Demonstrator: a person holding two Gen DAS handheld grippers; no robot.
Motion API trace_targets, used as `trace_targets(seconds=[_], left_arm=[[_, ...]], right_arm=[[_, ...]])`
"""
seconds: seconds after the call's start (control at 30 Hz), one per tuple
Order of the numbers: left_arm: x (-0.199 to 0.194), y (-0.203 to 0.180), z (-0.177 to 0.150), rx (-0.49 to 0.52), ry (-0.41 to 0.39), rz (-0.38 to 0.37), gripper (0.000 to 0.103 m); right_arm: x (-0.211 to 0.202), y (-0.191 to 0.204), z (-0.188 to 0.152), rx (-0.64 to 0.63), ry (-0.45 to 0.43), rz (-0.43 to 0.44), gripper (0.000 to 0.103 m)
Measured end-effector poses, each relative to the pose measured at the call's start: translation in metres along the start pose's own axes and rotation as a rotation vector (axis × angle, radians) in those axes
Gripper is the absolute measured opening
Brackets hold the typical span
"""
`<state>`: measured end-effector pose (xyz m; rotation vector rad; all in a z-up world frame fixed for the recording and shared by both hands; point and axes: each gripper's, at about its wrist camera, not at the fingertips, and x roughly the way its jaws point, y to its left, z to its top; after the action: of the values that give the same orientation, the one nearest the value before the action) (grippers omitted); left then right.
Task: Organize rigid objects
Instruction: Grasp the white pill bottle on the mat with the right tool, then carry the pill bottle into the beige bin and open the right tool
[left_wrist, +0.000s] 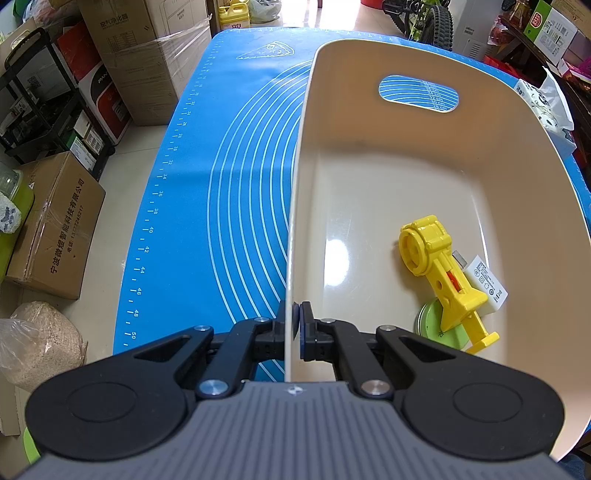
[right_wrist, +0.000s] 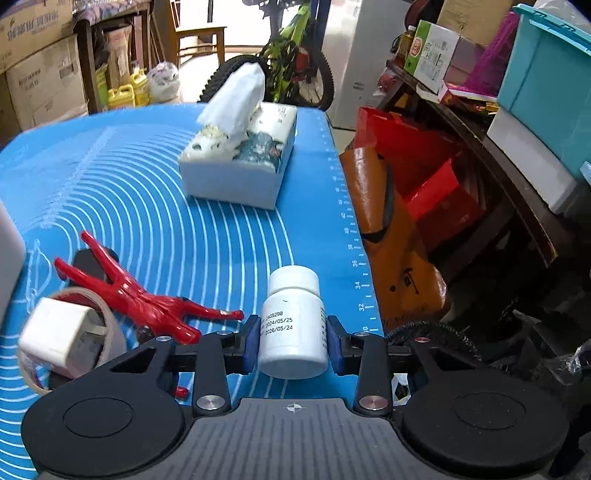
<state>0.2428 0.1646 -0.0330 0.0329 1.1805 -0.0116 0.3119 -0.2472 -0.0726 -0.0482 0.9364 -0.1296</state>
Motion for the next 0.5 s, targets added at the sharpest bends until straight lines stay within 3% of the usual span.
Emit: trace_targets(seconds=[0.27, 0.5], left_arm=[[0.000, -0.001, 0.000, 0.001, -0.001, 0.004, 0.006], [0.000, 0.002, 0.000, -0.001, 0.000, 0.003, 0.006]], right_arm=[[-0.029, 0.018, 0.012, -0.023, -0.062, -0.007, 0.044], [-0.062, 0.047, 0.028, -0.070, -0.166, 0.048, 0.044]])
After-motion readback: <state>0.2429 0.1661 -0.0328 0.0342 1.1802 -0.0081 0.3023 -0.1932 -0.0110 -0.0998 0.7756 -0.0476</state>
